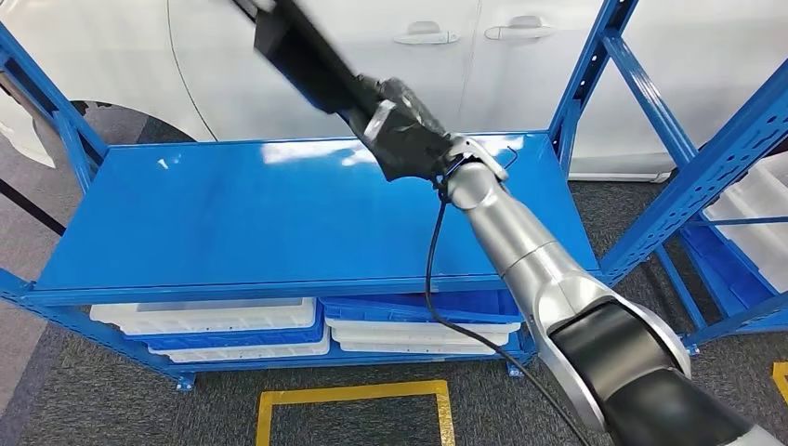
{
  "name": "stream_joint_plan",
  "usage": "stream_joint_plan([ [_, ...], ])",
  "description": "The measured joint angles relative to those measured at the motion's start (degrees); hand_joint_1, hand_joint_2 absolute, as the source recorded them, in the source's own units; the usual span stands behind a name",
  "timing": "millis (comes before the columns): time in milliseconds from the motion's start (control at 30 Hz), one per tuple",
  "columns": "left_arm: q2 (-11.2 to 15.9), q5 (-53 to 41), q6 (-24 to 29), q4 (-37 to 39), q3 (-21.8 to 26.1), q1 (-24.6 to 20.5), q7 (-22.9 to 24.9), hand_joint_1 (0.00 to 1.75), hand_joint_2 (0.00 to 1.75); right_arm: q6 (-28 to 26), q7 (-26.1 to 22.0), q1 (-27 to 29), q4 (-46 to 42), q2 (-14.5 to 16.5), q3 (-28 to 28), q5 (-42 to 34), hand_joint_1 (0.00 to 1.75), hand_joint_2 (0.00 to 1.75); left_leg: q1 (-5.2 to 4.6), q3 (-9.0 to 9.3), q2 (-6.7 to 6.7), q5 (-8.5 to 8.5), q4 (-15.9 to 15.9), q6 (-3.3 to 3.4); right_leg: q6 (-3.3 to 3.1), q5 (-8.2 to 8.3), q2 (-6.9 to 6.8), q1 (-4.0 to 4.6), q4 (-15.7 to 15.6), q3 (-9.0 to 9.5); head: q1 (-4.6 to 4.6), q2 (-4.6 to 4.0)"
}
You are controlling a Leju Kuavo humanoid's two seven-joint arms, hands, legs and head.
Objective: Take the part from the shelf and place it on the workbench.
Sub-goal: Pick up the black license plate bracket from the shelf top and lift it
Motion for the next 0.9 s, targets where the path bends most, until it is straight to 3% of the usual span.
stream_joint_plan([
  [67, 0.3, 0.2, 0.3, 0.0, 0.5, 0.3, -0.3, 0.0, 1.75, 2.0, 0.0, 0.9, -6.5, -2.0, -0.5, -5.8, 1.75, 1.75, 0.01, -2.42, 0.01, -1.3, 5.4, -0.17, -0.12, -0.14, 0.01, 0.1, 0.0, 0.13, 0.0, 0.0],
  [100, 0.4, 0.3, 0.4, 0.0, 0.6, 0.4, -0.5, 0.0, 1.75, 2.3, -0.1, 1.5, -8.8, -2.8, -0.5, -7.1, 1.75, 1.75, 0.03, -2.2, 0.02, -0.28, 4.8, -0.17, -0.09, -0.23, 0.16, 0.09, 0.1, 0.23, 0.0, 0.0],
  [167, 0.7, 0.5, 0.8, 0.0, 0.8, 0.3, -1.7, 0.0, 1.75, 4.3, -1.3, 4.3, -13.9, -4.3, -0.8, -11.2, 1.75, 1.75, 0.12, 1.07, 0.03, 3.86, -2.3, 0.01, 0.23, -0.58, 0.57, 0.03, 0.3, 0.67, 0.0, 0.0],
  [233, 0.9, 0.7, 1.2, 0.0, 0.8, 0.2, -3.4, 0.0, 1.75, 7.2, -4.6, 11.8, -22.3, -6.4, -1.3, -16.4, 1.75, 1.75, 0.13, 4.59, -0.07, 6.13, -9.2, 0.45, 0.85, -1.03, 0.54, 0.31, 0.4, 1.09, 0.0, 0.0],
  [333, 1.1, 0.8, 1.8, 0.0, 0.9, 0.4, -4.5, 0.0, 1.75, 7.8, -9.5, 26.1, -35.5, -9.5, -1.7, -18.5, 1.75, 1.75, -0.05, 5.57, -0.49, 5.7, -11.0, 1.44, 1.74, -1.28, 0.03, 0.57, 0.3, 1.29, 0.01, 0.0],
  [400, 1.4, 0.8, 2.1, 0.0, 1.0, 0.6, -4.6, 0.0, 1.75, 7.0, -10.3, 32.1, -41.7, -10.9, -1.8, -17.8, 1.75, 1.75, -0.01, 5.71, -0.47, 5.73, -11.4, 2.08, 2.34, -2.14, 0.15, 0.29, 1.2, 0.93, 0.02, 0.0],
  [467, 1.5, 0.5, 2.0, 0.0, 1.0, 0.5, -4.2, 0.0, 1.75, 6.6, -9.9, 35.8, -46.5, -12.3, -1.8, -17.4, 1.75, 1.75, 0.08, 5.91, -0.27, 5.78, -11.6, 2.62, 2.95, -4.94, 0.42, 0.07, 5.9, -1.31, 0.02, 0.0],
  [533, 1.5, 0.2, 1.9, 0.0, 1.0, 0.5, -3.7, 0.0, 1.75, 6.6, -9.2, 38.7, -50.1, -13.2, -1.8, -17.6, 1.75, 1.75, 0.02, 5.92, -0.18, 5.7, -11.6, 2.9, 3.33, -8.19, 0.5, 0.04, 13.6, -5.17, 0.02, 0.0],
  [567, 1.5, 0.1, 1.9, 0.0, 1.0, 0.6, -3.5, 0.0, 1.75, 6.7, -8.8, 40.0, -51.5, -13.5, -1.8, -17.9, 1.75, 1.75, -0.02, 5.94, -0.18, 5.66, -11.6, 2.95, 3.38, -8.72, 0.5, 0.03, 16.1, -6.55, 0.02, 0.0],
  [600, 1.5, 0.0, 1.9, 0.0, 1.0, 0.7, -3.4, 0.0, 1.75, 6.9, -8.4, 41.0, -52.8, -13.8, -1.9, -18.2, 1.75, 1.75, -0.05, 5.99, -0.19, 5.63, -11.5, 2.97, 3.32, -8.15, 0.5, 0.02, 16.6, -6.92, 0.02, 0.0],
  [633, 1.5, -0.1, 1.9, 0.0, 1.0, 0.8, -3.4, 0.0, 1.75, 7.2, -8.1, 41.7, -53.9, -14.0, -1.9, -18.5, 1.75, 1.75, -0.08, 6.07, -0.2, 5.59, -11.5, 2.95, 3.17, -6.56, 0.5, 0.03, 14.6, -6.06, 0.02, 0.0],
  [700, 1.5, -0.1, 1.9, 0.0, 1.0, 0.8, -3.4, 0.0, 1.75, 7.5, -7.7, 42.9, -55.9, -14.3, -2.0, -18.7, 1.75, 1.75, -0.14, 6.33, -0.26, 5.46, -11.5, 2.8, 2.61, -2.77, 0.51, 0.14, 6.6, -2.03, 0.02, 0.0],
  [733, 1.4, -0.2, 1.8, 0.0, 1.0, 0.7, -3.4, 0.0, 1.75, 7.7, -7.6, 43.6, -56.8, -14.4, -2.0, -18.8, 1.75, 1.75, -0.22, 6.41, -0.29, 5.38, -11.5, 2.62, 2.27, -1.62, 0.52, 0.31, 3.2, -0.35, 0.02, 0.0],
  [800, 1.4, -0.2, 1.7, 0.0, 1.0, 0.7, -3.4, 0.0, 1.75, 8.2, -7.7, 44.9, -58.3, -14.5, -2.0, -18.8, 1.75, 1.75, -0.34, 6.48, -0.31, 5.26, -11.6, 2.1, 1.68, -1.22, 0.58, 0.65, 0.4, 1.0, 0.02, 0.0],
  [900, 1.4, -0.5, 1.5, 0.0, 0.9, 0.7, -2.9, 0.0, 1.75, 9.1, -7.9, 46.5, -59.9, -14.5, -2.0, -18.7, 1.75, 1.75, -0.42, 6.56, -0.23, 4.7, -11.3, 1.19, 0.76, -0.92, 0.58, 0.43, 0.0, 1.2, 0.01, 0.0],
])
